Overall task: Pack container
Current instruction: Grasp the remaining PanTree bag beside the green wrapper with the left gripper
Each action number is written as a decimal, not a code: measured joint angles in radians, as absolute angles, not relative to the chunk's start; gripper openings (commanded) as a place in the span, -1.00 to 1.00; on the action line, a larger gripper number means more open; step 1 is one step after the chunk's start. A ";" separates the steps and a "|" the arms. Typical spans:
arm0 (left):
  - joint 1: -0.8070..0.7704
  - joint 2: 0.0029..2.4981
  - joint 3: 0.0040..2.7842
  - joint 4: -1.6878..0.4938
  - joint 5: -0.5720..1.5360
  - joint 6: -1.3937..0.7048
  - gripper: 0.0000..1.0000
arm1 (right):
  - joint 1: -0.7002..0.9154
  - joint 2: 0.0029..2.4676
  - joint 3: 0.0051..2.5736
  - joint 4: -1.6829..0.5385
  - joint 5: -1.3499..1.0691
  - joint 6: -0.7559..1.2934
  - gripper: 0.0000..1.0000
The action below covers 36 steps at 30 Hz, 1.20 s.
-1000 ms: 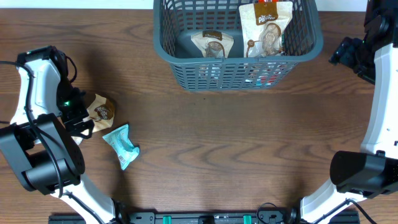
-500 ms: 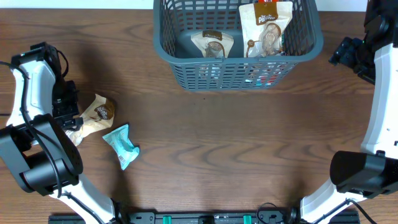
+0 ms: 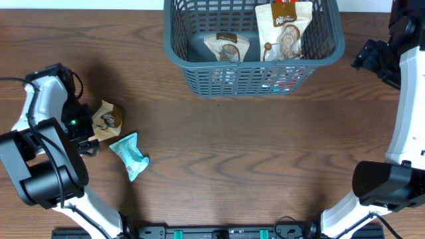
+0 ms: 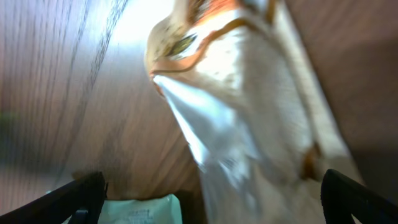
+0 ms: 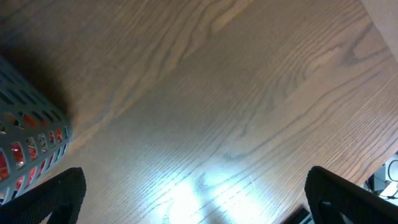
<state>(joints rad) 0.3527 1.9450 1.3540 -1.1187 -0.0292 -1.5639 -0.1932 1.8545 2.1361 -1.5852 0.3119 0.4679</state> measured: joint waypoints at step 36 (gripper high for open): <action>0.353 1.876 1.113 -0.744 -0.043 -1.567 -0.88 | -0.193 1.855 2.136 -1.585 0.312 0.468 0.98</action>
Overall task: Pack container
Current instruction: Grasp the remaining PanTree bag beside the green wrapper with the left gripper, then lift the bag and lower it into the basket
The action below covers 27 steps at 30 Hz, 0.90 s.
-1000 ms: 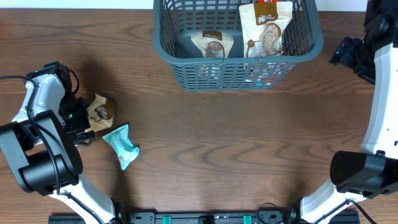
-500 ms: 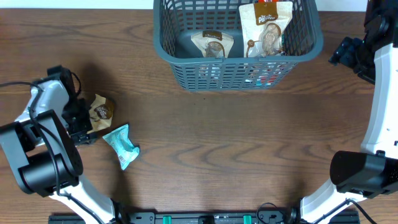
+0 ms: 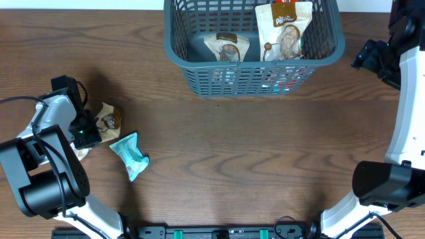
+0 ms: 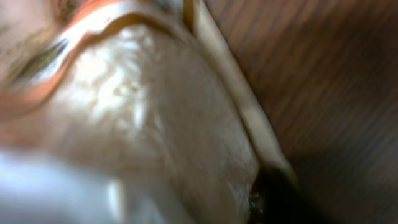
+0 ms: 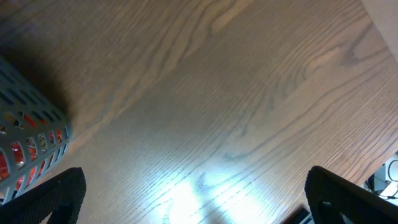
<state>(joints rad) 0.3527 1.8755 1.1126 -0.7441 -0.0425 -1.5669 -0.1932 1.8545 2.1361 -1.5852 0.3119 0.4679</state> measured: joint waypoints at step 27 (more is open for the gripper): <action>0.229 1.446 1.321 -0.699 -0.022 -0.730 -0.89 | -0.193 1.855 2.136 -1.586 0.312 0.468 0.99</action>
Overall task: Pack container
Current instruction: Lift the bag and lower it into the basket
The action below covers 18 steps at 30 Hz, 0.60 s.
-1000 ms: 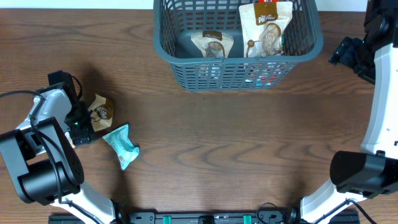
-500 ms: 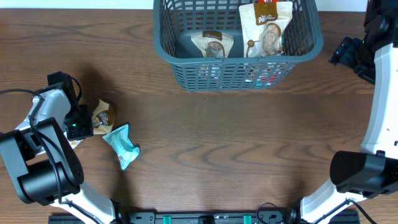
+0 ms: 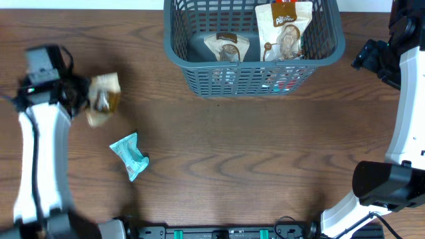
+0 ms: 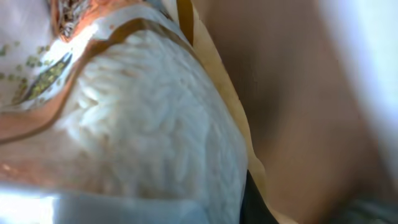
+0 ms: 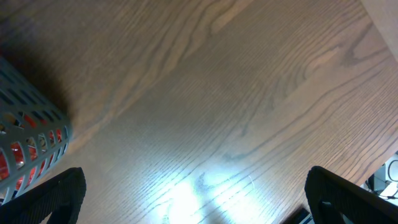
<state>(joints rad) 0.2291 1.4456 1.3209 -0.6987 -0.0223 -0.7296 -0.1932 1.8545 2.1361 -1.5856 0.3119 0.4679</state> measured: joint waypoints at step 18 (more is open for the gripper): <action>-0.282 1.322 1.550 -0.149 -0.007 -0.501 -0.89 | -0.193 1.855 2.136 -1.585 0.312 0.468 0.98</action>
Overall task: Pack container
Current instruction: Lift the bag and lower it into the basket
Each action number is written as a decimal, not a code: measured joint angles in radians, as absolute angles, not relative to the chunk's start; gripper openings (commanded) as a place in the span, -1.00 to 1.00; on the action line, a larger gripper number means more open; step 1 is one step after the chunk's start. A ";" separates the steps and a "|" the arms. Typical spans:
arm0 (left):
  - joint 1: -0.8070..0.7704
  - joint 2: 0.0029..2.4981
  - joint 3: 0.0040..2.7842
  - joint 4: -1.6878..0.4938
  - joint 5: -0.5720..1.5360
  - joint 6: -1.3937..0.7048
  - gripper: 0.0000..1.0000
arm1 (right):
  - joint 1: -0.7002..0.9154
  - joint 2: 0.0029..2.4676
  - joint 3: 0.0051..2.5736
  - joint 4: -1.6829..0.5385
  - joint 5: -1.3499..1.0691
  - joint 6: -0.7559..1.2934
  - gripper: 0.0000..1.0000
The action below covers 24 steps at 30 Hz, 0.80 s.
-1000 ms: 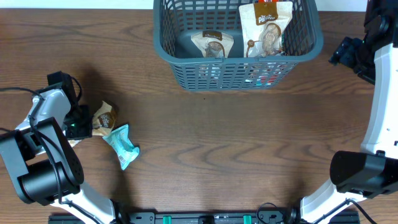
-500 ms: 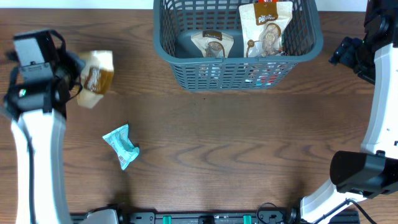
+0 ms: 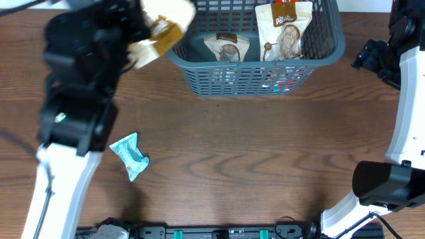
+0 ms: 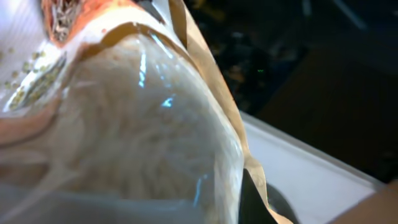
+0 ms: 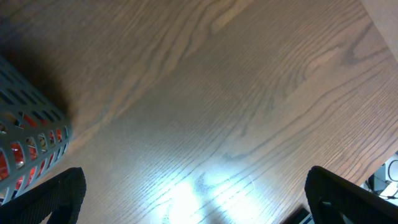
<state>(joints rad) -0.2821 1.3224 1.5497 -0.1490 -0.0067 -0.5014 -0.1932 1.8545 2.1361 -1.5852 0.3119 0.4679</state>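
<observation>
My left gripper [image 3: 135, 34] is raised high and shut on a tan snack pouch [image 3: 163, 25], which hangs at the left rim of the grey basket [image 3: 255, 74]. In the left wrist view the pouch [image 4: 130, 124] fills the frame and hides the fingers. A teal packet [image 3: 130, 156] lies on the table at the front left. Two pouches, a small one [image 3: 226, 46] and a taller one [image 3: 285, 28], stand inside the basket. My right gripper [image 5: 193, 208] is open over bare wood to the right of the basket, with nothing between its fingers.
The basket sits at the table's far edge; its corner [image 5: 28, 140] shows red items through the slots. The raised left arm [image 3: 76, 99] covers the table's left side in the overhead view. The right arm [image 3: 405, 99] stands along the right edge.
My left gripper, with the tan pouch, was above the table's left side; now it is much higher and further right, with the pouch at the basket's left rim. The right arm is unchanged.
The left gripper was open around the tan pouch lying beside the teal packet. Then it pressed down over it. Then it held the pouch off the table at the left, and now holds it at the basket's rim. The teal packet stayed put.
</observation>
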 measured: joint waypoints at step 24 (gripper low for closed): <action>-0.395 1.753 1.547 -0.086 0.015 -0.768 -0.89 | -0.193 1.855 2.136 -1.585 0.312 0.468 0.98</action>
<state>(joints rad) -0.3950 1.7527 1.5471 -0.0856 0.0147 -0.7677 -0.1932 1.8545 2.1361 -1.5852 0.3119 0.4679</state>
